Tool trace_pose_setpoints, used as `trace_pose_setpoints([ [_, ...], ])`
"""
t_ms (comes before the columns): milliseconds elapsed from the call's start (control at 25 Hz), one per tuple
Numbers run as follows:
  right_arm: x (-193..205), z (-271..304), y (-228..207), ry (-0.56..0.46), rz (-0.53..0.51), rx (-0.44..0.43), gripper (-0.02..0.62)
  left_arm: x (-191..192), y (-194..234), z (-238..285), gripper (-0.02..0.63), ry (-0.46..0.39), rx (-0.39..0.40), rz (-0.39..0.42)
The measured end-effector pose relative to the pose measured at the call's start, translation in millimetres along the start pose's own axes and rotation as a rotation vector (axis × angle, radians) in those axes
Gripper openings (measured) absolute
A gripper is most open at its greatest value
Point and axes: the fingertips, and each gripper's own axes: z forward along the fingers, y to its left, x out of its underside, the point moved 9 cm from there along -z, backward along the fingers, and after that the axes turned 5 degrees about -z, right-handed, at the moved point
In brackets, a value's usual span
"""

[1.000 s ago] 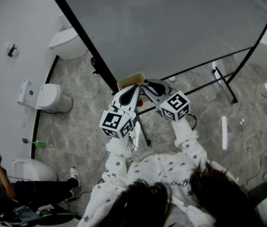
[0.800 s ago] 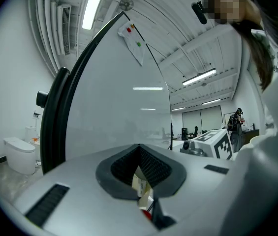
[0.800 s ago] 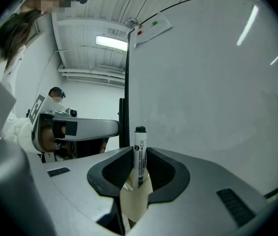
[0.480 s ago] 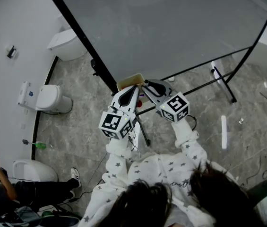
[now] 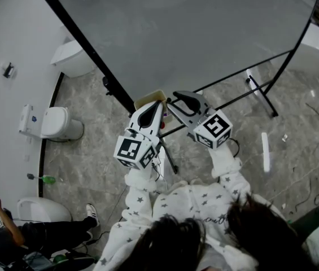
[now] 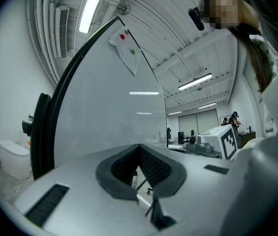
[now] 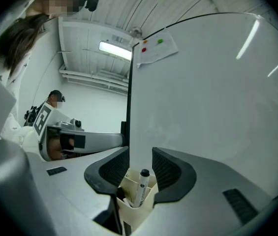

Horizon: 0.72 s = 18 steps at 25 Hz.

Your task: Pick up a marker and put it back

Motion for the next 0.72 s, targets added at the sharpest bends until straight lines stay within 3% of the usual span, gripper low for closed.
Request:
trace_pose_setpoints([
  [360,-49,-24,18,0.002,0.032,-0.103,0.125,-31,-17,-10,0.002,-0.031,0.016,0.044],
  [520,-61,-32,19,-0.017,0.008,-0.103,0.006,-41,-27,-14,0.002,-0.028,0.019,0.06],
  [720,-66,-39,22,-0.039,0.006,-0.105,0.006,-41,-35,-14,0.002,-0.01,0.02,0.078],
])
